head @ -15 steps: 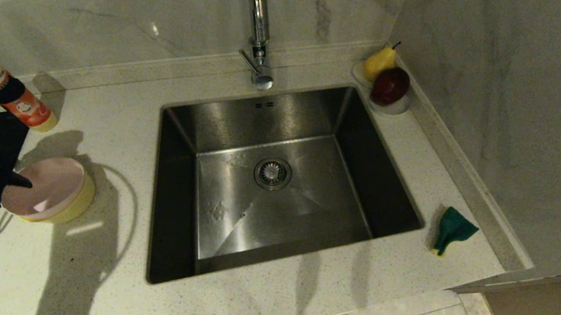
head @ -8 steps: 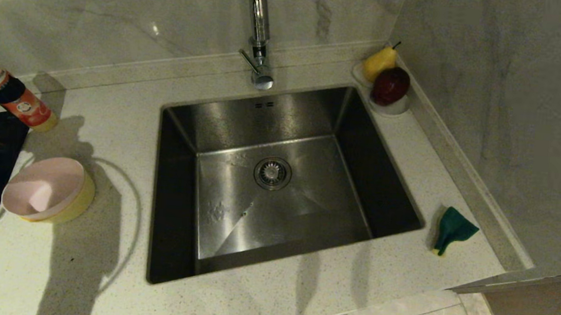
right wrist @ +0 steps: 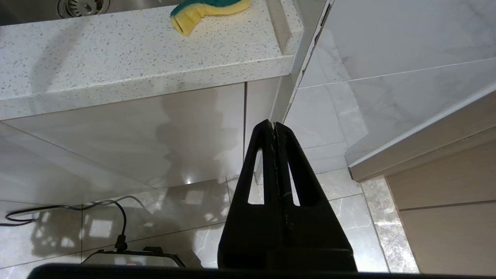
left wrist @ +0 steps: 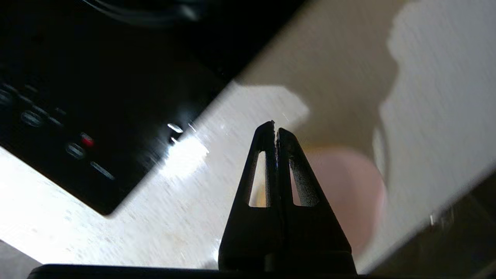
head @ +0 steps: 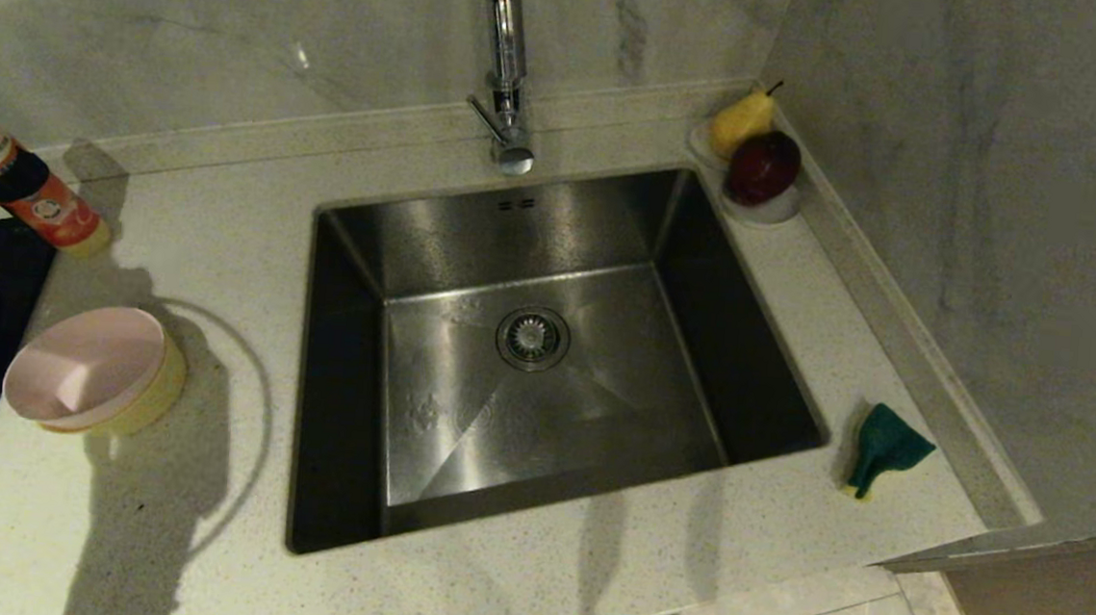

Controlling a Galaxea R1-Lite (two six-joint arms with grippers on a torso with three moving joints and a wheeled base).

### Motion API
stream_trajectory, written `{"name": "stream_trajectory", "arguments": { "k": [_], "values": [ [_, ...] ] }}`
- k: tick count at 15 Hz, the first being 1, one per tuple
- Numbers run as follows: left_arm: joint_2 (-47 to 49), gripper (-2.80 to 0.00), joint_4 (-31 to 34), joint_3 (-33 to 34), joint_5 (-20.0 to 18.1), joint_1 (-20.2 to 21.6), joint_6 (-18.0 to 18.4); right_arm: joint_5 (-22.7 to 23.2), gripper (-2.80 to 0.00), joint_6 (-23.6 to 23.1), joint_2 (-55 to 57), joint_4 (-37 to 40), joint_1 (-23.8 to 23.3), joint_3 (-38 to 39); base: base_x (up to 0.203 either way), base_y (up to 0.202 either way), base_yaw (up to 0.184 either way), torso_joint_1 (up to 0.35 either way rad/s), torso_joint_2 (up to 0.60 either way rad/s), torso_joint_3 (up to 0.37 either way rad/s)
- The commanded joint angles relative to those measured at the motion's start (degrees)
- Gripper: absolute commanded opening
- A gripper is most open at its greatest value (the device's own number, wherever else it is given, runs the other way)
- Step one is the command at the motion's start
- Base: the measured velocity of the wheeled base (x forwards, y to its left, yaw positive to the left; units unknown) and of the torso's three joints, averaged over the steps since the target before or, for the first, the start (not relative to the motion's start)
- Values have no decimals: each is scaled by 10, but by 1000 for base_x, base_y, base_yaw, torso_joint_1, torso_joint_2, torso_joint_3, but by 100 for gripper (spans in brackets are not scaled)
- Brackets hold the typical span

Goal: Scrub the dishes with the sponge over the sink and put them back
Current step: Place the bowl on the bowl

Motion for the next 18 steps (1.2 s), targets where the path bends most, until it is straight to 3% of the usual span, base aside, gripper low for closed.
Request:
{"name": "stream_trajectory", "arguments": {
  "k": [1,5,6,11,18],
  "values": [
    [50,-280,2,-26,-1,38,-1,0,-280,0,1,0,0,0,0,0,0,0,0,0],
    [106,-280,8,-87,-4,85,-7,0,-280,0,0,0,0,0,0,0,0,0,0,0],
    [114,0,19,-102,-6,90,-8,0,-280,0,0,0,0,0,0,0,0,0,0,0],
    [177,0,51,-178,-17,109,-54,-1,-280,0,1,0,0,0,0,0,0,0,0,0],
    [242,0,51,-227,-21,146,-63,0,-280,0,0,0,0,0,0,0,0,0,0,0]
  ]
}}
